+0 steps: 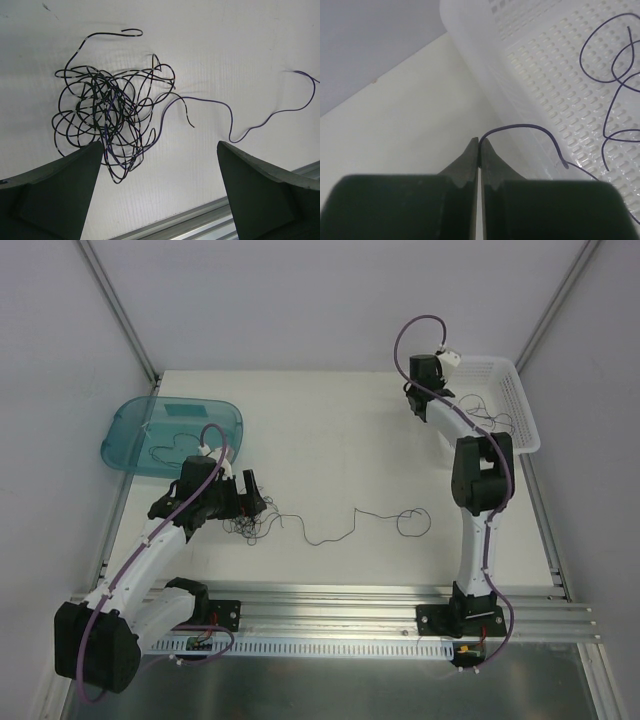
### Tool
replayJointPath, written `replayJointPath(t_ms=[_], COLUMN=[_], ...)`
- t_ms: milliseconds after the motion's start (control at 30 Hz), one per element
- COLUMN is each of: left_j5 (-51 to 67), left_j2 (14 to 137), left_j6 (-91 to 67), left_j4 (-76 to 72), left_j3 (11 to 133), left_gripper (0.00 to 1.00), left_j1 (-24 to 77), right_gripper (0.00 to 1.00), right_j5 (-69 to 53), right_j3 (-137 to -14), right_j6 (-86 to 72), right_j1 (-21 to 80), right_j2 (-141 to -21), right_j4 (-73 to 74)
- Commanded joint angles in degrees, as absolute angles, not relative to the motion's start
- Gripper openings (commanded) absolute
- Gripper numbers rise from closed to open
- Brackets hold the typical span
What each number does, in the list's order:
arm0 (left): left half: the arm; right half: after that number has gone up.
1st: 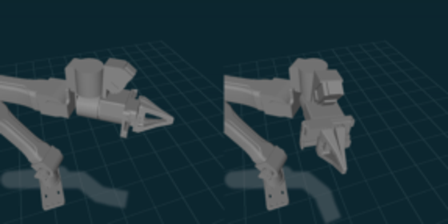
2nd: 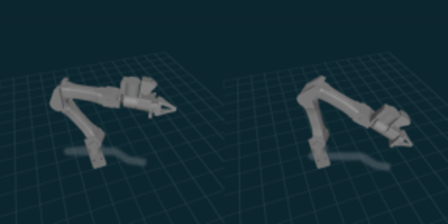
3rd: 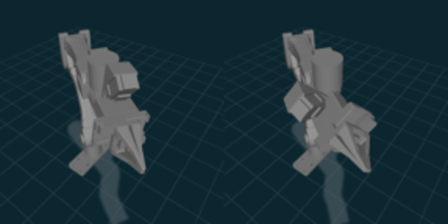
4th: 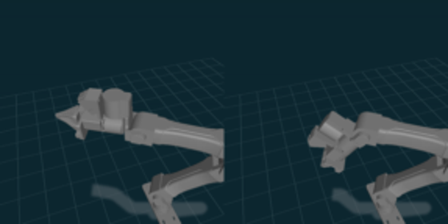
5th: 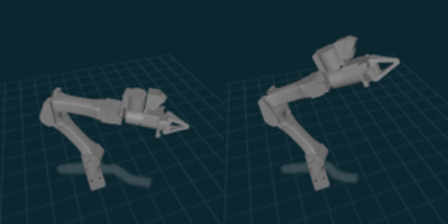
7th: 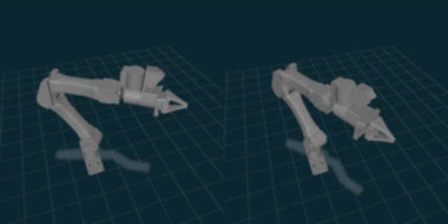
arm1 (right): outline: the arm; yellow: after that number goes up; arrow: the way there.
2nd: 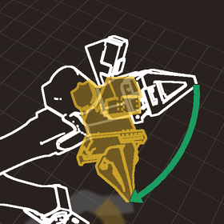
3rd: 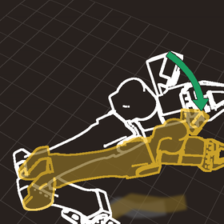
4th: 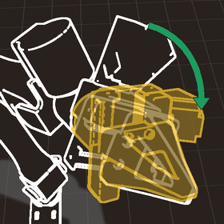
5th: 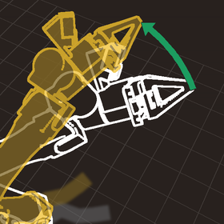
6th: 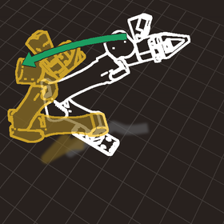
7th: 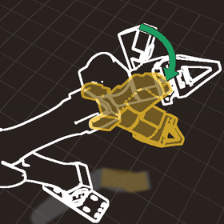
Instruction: Untangle the cables
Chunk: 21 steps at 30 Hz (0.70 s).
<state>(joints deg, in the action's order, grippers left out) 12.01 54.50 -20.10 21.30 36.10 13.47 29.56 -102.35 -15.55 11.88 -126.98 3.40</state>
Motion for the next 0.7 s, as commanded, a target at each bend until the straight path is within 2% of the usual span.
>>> replayJointPath(t_ms=[0,300,367,400,500,533,667], left_j5=[13.45,14.15,14.15,14.24,14.41,14.5,14.76], left_j2=[53.7,53.7,53.53,53.61,53.7,53.79,53.61], left_j6=[-19.69,-19.6,-19.6,-19.51,-19.51,-19.42,-19.34], left_j4=[20.04,19.95,20.04,20.04,20.04,20.04,20.04], left_j3=[36.83,36.91,36.83,36.83,36.91,36.91,36.83], left_gripper=[0.99,0.99,0.99,0.99,0.99,0.99,0.99], left_j1=[13.45,13.45,13.45,13.45,13.36,13.45,13.36], right_gripper=[0.01,0.03,0.14,0.27,0.45,0.55,0.7], right_j5=[29.62,27.43,26.11,25.15,22.5,22.67,21.36], right_j3=[-102.04,-96.42,-95.1,-94.84,-94.39,-94.31,-90.8], right_j6=[-14.33,-19.76,-22.92,-23.55,-23.73,-23.3,-20.66], right_j1=[11.78,4.49,2.03,1.33,0.09,0.17,0.79], right_j2=[-117.69,-110.22,-109.34,-109.16,-108.02,-107.41,-101.97], right_j4=[0.88,4.48,6.58,7.72,9.4,10.36,11.34])
